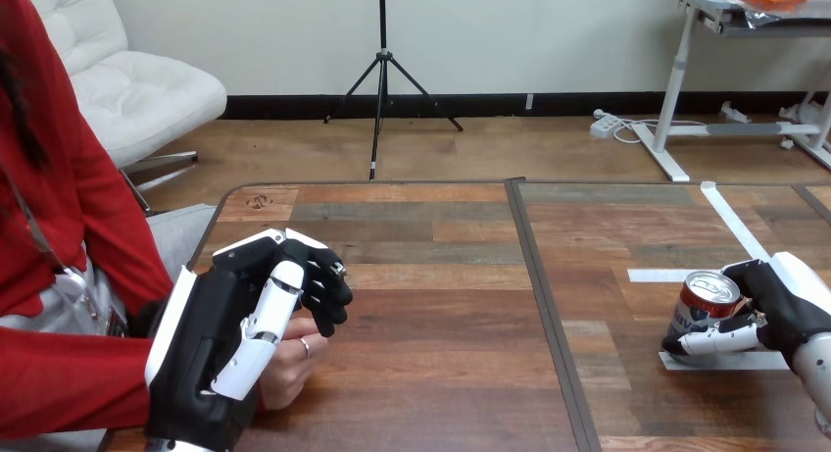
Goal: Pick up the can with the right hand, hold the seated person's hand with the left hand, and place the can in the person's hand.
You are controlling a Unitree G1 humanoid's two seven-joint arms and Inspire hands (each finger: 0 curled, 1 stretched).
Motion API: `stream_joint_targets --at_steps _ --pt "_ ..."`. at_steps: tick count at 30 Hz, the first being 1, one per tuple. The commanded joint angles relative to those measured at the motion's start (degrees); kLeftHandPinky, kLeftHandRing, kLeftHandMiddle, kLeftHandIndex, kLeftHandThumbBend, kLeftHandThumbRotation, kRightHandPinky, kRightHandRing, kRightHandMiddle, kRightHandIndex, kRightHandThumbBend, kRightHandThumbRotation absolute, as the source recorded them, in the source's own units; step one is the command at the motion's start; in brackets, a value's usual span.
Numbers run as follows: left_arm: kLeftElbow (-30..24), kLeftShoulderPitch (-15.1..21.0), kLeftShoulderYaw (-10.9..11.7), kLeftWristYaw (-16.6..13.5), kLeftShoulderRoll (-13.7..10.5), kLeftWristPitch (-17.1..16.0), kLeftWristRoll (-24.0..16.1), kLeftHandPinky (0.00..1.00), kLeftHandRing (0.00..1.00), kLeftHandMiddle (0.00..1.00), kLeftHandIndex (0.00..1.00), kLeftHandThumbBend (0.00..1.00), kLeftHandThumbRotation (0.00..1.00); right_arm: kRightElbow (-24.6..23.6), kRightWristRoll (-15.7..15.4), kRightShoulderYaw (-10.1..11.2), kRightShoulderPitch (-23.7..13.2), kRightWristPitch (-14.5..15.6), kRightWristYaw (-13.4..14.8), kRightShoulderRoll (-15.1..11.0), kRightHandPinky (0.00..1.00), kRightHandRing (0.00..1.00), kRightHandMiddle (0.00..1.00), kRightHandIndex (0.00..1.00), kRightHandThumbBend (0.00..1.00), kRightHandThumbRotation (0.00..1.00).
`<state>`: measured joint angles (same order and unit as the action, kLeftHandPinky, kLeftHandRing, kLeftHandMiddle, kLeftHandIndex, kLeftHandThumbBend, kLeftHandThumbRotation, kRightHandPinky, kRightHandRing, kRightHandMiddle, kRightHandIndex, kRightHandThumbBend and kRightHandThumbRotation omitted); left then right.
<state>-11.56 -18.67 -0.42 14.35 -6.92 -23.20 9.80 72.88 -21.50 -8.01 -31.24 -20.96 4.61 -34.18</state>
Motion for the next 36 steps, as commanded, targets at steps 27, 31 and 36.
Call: stream_joint_targets --at_steps 27,31,36 --pt "-2.77 1.73 1.27 -0.19 0.07 0.33 0.25 0.27 0.35 0.41 0.43 0.12 0.65 -0.84 0.60 0.35 -3.46 -1.85 -0.37 0.00 0.36 0.40 0.44 0.46 0.77 0.00" --pt "-2.55 1.73 1.26 0.22 -0.04 0.04 0.60 0.27 0.35 0.41 0.43 0.13 0.65 -1.04 0.73 0.45 -3.31 -2.46 -0.39 -0.04 0.37 0.40 0.45 0.46 0.78 0.00" --pt "-2.43 1.75 1.30 0.48 -0.20 -0.17 0.64 0.27 0.35 0.41 0.43 0.12 0.65 -1.23 0.80 0.51 -3.23 -3.05 -0.70 -0.19 0.36 0.40 0.45 0.46 0.79 0.00"
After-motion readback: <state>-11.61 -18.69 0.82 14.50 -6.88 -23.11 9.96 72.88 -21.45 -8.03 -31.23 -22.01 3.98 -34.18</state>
